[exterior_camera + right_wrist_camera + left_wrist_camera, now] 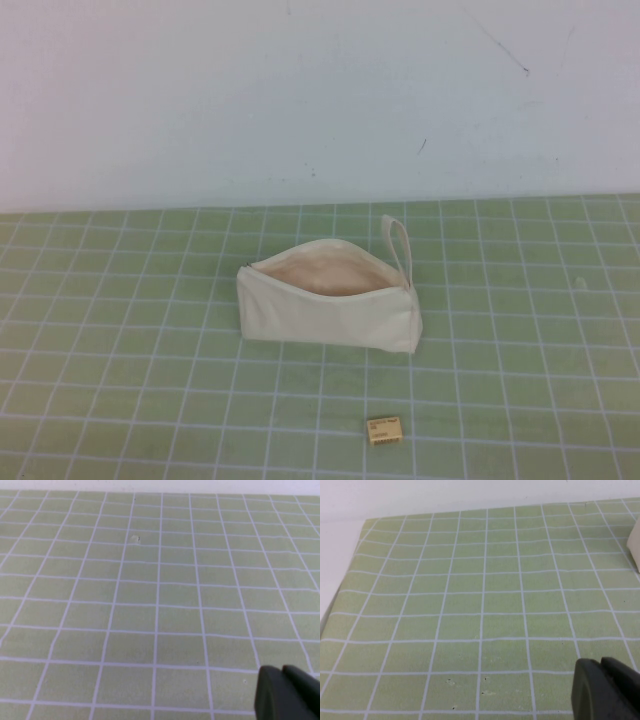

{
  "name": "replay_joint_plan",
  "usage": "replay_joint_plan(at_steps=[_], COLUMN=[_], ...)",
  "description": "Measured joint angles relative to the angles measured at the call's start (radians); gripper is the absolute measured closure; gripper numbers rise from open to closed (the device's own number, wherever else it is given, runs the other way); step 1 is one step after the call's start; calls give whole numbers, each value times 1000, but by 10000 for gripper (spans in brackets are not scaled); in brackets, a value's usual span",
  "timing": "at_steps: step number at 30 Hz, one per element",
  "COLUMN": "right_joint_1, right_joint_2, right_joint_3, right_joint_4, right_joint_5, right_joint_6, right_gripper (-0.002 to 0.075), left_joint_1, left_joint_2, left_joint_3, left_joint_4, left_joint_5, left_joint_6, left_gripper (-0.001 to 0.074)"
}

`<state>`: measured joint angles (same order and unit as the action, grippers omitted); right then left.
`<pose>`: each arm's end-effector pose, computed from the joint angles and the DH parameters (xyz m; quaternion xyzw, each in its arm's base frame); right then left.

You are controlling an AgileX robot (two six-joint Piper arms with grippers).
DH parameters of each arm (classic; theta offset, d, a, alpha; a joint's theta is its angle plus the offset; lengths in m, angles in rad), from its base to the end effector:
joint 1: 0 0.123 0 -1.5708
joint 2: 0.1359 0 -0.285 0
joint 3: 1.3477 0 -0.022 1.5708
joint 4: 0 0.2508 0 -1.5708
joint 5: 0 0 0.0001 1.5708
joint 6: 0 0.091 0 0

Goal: Put eraser into pencil case

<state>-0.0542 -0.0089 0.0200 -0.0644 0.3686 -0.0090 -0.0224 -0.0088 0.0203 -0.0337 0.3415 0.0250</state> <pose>0.0526 -0.0050 0.1738 0.0009 0.8024 -0.0461 0.5950 0.0535 -0.0022 0.1760 0.0096 0.7945 -0.0133 0.6071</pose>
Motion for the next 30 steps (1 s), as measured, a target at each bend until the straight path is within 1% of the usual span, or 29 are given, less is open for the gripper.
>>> replay_joint_plan(at_steps=[22, 26, 28, 30], right_joint_1=[0, 0, 0, 0], right_joint_2=[0, 0, 0, 0], right_joint_3=[2, 8, 8, 8], right_joint_4=[0, 0, 0, 0], right_joint_5=[-15, -94, -175, -295], right_joint_6=[0, 0, 0, -11], right_gripper=[726, 726, 726, 726], left_joint_1=[0, 0, 0, 0], left_joint_2=[0, 0, 0, 0], left_joint_3=[0, 0, 0, 0], left_joint_4=[0, 0, 0, 0], left_joint_5=[0, 0, 0, 0], left_joint_6=[0, 0, 0, 0], left_gripper=[737, 737, 737, 737])
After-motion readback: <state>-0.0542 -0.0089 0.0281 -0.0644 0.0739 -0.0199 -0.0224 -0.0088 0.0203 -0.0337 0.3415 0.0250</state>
